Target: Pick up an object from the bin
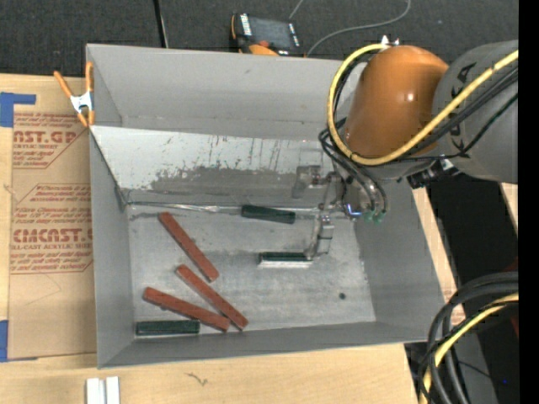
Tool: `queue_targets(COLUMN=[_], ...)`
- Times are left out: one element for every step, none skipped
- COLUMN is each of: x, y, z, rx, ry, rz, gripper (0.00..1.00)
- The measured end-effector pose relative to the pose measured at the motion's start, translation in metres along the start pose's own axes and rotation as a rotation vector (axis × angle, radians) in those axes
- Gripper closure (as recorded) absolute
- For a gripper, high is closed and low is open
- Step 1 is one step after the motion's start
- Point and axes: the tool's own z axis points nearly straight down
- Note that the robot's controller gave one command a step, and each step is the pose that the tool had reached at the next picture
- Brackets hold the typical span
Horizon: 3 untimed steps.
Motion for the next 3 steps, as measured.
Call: queue_targets(x=[0.0, -0.002, -0.01], y=[-0.011, -0.011, -0.022], z=[0.143, 0.138, 0.0], rx=[-0.001, -0.001, 0.0], ry=[0.009, 0.001, -0.009], rz=[0.028, 0.028, 0.149], gripper=[0.0, 1.0, 1.0])
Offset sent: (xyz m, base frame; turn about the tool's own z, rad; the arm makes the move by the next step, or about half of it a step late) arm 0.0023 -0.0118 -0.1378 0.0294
